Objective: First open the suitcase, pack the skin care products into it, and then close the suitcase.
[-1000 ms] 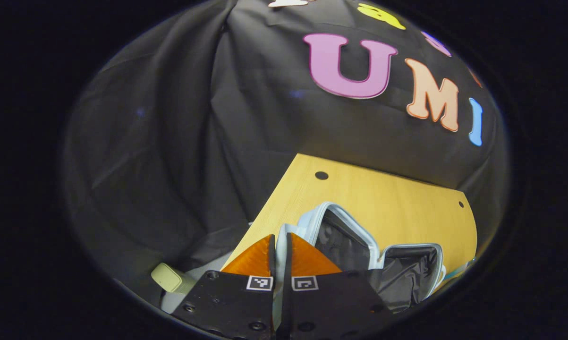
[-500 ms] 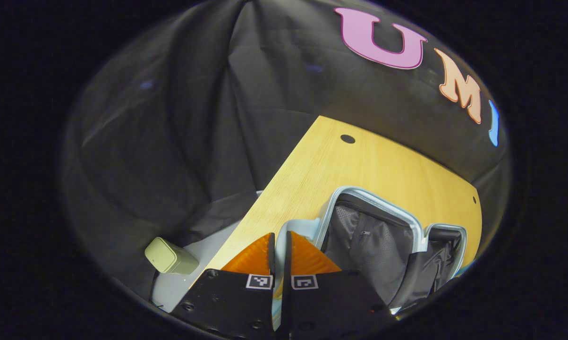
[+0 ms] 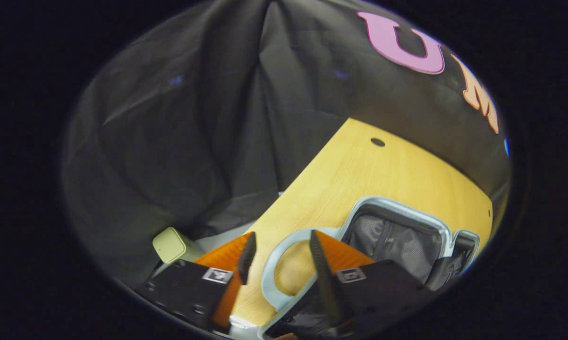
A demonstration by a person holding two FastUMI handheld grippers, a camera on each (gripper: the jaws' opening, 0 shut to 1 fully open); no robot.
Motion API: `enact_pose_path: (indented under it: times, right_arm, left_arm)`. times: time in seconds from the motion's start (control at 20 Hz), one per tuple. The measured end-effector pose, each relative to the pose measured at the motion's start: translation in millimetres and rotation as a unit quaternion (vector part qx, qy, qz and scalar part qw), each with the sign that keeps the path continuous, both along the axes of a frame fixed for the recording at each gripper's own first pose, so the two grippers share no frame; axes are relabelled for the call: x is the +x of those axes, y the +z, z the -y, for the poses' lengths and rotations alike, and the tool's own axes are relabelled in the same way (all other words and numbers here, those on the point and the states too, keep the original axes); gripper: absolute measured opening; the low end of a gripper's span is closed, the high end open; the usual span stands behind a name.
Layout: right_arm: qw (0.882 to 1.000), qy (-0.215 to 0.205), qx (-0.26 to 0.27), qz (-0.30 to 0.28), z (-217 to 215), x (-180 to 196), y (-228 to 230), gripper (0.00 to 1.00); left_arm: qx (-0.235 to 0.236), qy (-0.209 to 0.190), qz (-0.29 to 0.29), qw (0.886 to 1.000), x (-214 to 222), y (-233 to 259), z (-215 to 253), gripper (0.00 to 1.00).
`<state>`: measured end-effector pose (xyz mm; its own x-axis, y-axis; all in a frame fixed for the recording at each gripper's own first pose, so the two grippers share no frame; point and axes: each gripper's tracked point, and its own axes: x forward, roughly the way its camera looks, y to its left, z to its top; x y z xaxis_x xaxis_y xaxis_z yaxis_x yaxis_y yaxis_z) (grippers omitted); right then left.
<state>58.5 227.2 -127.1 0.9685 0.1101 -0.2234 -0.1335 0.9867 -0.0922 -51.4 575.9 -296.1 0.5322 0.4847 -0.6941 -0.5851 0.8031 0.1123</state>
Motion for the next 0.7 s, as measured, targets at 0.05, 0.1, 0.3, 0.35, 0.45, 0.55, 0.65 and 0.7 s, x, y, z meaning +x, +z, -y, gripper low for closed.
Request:
enact_pose_path:
  times: [0.05, 0.1, 0.3, 0.35, 0.45, 0.55, 0.65, 0.7]
  right_arm:
    - [1.000, -0.001, 0.004, 0.001, 5, -1, 2, 1.00]
    - [1.000, 0.000, 0.008, 0.002, 10, -2, 4, 0.99]
    - [0.999, -0.004, 0.027, 0.023, 36, -1, 17, 0.99]
    - [0.999, -0.002, 0.031, 0.032, 41, -1, 21, 0.99]
    - [0.998, -0.007, 0.032, 0.047, 60, 1, 26, 0.98]
    - [0.998, -0.010, 0.036, 0.051, 74, 1, 25, 0.99]
    - [0.998, -0.007, 0.038, 0.052, 85, 0, 24, 0.99]
    - [0.998, -0.004, 0.035, 0.052, 90, -1, 22, 0.99]
  left_arm:
    - [0.018, 0.006, 0.019, 1.000, 2, 13, 2, 0.77]
    - [0.037, 0.008, 0.042, 0.998, 5, 29, 7, 0.95]
    - [0.100, -0.015, 0.123, 0.987, 16, 99, 55, 0.94]
    - [0.111, -0.027, 0.132, 0.985, 19, 113, 72, 0.94]
    - [0.125, -0.045, 0.146, 0.980, 16, 135, 105, 0.94]
    - [0.126, -0.066, 0.172, 0.975, 20, 156, 144, 0.94]
    - [0.122, -0.092, 0.185, 0.971, 29, 166, 183, 0.94]
    - [0.125, -0.102, 0.190, 0.968, 31, 172, 199, 0.91]
